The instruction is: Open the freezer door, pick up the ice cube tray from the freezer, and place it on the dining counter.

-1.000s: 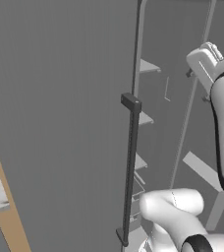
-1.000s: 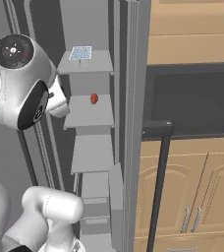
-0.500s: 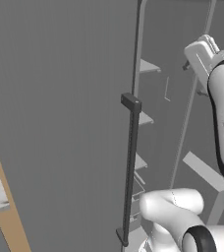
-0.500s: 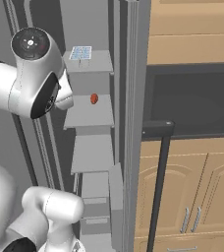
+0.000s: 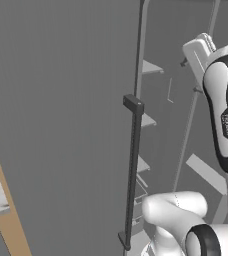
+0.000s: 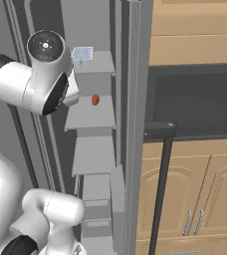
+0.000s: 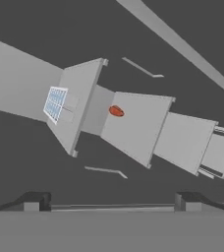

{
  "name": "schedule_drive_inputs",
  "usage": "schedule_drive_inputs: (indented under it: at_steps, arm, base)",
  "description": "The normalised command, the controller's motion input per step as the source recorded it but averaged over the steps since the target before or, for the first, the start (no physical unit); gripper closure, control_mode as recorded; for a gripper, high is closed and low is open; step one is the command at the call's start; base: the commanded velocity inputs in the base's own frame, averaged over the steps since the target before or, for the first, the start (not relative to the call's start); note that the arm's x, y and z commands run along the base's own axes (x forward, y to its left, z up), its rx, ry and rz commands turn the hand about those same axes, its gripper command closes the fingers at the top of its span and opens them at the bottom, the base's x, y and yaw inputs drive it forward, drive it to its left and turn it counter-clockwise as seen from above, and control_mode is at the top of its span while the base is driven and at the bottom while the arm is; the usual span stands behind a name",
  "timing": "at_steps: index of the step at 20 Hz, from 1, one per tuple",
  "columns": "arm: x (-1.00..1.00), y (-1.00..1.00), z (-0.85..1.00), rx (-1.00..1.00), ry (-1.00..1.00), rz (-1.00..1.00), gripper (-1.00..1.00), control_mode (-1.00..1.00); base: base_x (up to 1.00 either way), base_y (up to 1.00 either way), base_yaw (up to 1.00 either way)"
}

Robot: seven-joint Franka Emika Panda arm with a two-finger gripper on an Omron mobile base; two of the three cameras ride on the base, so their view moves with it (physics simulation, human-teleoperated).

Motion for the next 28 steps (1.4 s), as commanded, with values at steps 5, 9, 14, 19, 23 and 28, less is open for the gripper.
schedule_drive_inputs:
  at_steps: [5, 9, 14, 19, 23, 28]
  arm:
    - [0.4, 0.04, 0.0, 0.03, 0.0, 0.0, -1.0, -1.0]
    - [0.36, 0.07, 0.0, 0.04, 0.0, 0.0, -1.0, -1.0]
    - [0.34, 0.11, 0.0, 0.03, 0.0, 0.0, -1.0, -1.0]
    - [0.38, 0.12, 0.0, 0.03, 0.0, 0.0, -1.0, -1.0]
    - [0.39, 0.1, 0.0, 0.03, 0.0, 0.0, -1.0, -1.0]
    - [0.42, 0.05, -0.01, 0.01, 0.0, 0.0, -1.0, -1.0]
  base:
    - [0.0, 0.0, 0.0]
    - [0.0, 0.0, 0.0]
    - [0.0, 0.0, 0.0]
    - [0.0, 0.0, 0.0]
    - [0.0, 0.0, 0.0]
    - [0.0, 0.0, 0.0]
